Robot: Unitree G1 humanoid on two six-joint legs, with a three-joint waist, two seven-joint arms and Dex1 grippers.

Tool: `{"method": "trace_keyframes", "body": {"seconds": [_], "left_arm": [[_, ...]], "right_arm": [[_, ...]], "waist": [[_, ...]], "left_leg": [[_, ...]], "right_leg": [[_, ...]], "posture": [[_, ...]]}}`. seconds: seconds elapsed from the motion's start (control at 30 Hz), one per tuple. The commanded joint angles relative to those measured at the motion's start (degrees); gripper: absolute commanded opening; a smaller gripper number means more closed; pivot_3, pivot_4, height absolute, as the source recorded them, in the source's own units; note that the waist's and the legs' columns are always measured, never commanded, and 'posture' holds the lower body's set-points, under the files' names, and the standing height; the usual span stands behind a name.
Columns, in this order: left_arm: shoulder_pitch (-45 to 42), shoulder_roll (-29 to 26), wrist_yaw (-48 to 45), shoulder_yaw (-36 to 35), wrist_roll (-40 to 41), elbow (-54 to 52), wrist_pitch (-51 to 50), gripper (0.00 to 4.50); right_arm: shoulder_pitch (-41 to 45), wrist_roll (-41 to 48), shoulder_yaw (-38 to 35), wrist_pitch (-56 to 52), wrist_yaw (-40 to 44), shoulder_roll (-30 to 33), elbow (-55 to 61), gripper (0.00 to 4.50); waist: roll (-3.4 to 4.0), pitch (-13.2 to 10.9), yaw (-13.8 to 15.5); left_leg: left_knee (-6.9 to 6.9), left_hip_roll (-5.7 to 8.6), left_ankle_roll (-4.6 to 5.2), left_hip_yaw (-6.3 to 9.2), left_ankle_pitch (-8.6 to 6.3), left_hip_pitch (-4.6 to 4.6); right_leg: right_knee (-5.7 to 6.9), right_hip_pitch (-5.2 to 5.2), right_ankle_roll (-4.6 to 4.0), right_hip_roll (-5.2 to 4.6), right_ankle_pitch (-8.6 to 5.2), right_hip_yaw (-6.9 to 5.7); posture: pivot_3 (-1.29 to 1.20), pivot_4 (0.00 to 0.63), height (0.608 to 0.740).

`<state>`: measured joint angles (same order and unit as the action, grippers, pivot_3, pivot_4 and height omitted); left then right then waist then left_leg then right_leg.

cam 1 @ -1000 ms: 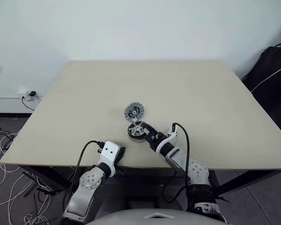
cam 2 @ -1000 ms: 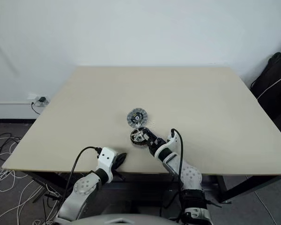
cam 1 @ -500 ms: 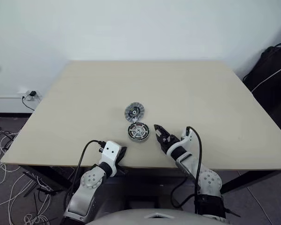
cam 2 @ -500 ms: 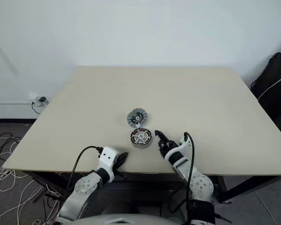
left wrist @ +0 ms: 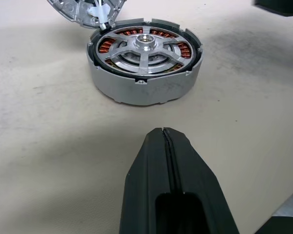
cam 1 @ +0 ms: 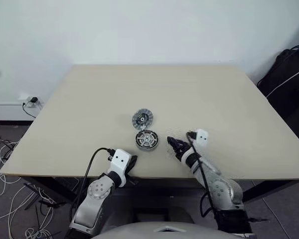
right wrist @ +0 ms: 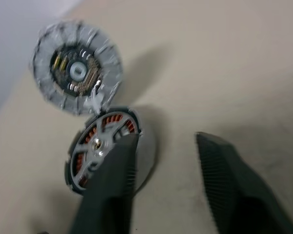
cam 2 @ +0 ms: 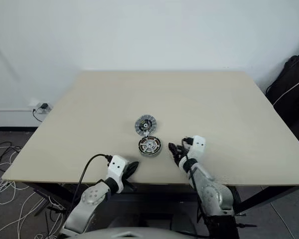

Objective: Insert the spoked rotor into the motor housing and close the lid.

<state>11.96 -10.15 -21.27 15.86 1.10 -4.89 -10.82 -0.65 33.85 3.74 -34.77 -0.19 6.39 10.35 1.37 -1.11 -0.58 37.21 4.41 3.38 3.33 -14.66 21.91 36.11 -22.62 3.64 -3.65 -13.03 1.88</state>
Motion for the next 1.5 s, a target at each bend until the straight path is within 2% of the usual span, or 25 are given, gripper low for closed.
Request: {"method": "trace_keyframes", "body": {"seconds": [0.03,0.1,0.13,0.37,0.53,0.87,1.1,1.27,1.5], "left_arm": [[-0.9,0.23,-0.04,0.16,-0.11,-0.74,1.13,0.0],[-0.85,0.25,0.01,0.22,-0.12,-0.74,1.23,0.0],[-0.79,0.29,0.07,0.3,-0.15,-0.78,1.27,0.0],[-0.16,0.51,0.4,0.26,-0.15,-0.92,1.42,0.0],[0.1,0.67,0.72,0.1,-0.13,-1.06,1.28,0.0],[0.04,0.98,1.33,-0.04,-0.05,-1.08,1.19,0.0],[0.27,1.07,1.8,-0.38,0.05,-1.36,1.37,0.0],[0.43,1.07,1.86,-0.43,0.2,-1.44,1.43,0.0],[0.01,1.32,1.69,-0.17,0.13,-0.51,1.83,0.0]], "right_arm": [[2.94,-7.16,4.33,2.02,-0.06,0.33,2.8,0.86],[5.06,-11.42,7.36,1.94,0.41,0.98,2.06,0.13],[5.81,-12.84,8.38,1.85,0.88,1.21,1.69,0.03],[12.38,-20.82,15.63,-1.44,6.53,3.32,-2.29,0.03],[16.87,-24.28,18.2,-2.85,10.13,3.5,-5.72,0.03],[22.38,-27.72,17.47,-2.09,13.0,-1.05,-15.39,0.03],[22.15,-29.28,15.96,-1.3,13.89,-1.92,-22.76,0.03],[21.75,-27.88,14.71,-1.8,17.46,-1.43,-17.91,0.03],[22.69,-30.4,20.26,-3.5,27.21,7.27,-7.78,0.03]], "waist": [[-0.03,0.0,0.04],[-0.06,0.0,0.07],[-0.09,-0.01,0.08],[-0.23,0.02,0.08],[-0.26,0.03,0.08],[-0.3,0.04,-0.02],[-0.28,0.09,-0.05],[-0.3,0.09,-0.02],[-0.31,0.08,-0.02]], "left_leg": [[0.01,0.0,0.0,0.0,0.0,0.0],[0.03,0.0,0.0,0.0,0.0,0.0],[0.04,0.0,0.0,-0.01,0.0,0.0],[0.06,0.0,-0.01,0.0,0.01,-0.01],[0.06,0.01,-0.02,0.01,0.01,-0.02],[0.04,0.01,-0.05,0.03,0.03,-0.04],[0.04,0.03,-0.09,0.03,0.05,-0.11],[0.06,0.03,-0.14,0.04,0.08,-0.16],[0.07,0.03,-0.14,0.05,0.08,-0.16]], "right_leg": [[0.0,0.01,0.0,0.0,0.0,-0.01],[0.0,0.0,0.0,0.01,0.02,-0.08],[0.0,0.01,-0.02,0.02,0.04,-0.12],[0.01,0.02,-0.07,0.05,0.09,-0.18],[0.01,0.03,-0.08,0.05,0.09,-0.2],[0.05,0.02,-0.17,0.09,0.15,-0.23],[0.15,0.03,-0.2,0.1,0.16,-0.21],[0.3,0.04,-0.22,0.09,0.14,-0.22],[0.33,0.02,-0.24,0.09,0.11,-0.24]], "posture": [[0.0,0.0,0.74],[0.0,0.0,0.74],[0.0,0.0,0.74],[0.0,0.0,0.74],[0.0,0.0,0.74],[0.0,0.0,0.74],[0.0,0.0,0.74],[0.0,0.0,0.74],[0.0,0.0,0.74]]}}
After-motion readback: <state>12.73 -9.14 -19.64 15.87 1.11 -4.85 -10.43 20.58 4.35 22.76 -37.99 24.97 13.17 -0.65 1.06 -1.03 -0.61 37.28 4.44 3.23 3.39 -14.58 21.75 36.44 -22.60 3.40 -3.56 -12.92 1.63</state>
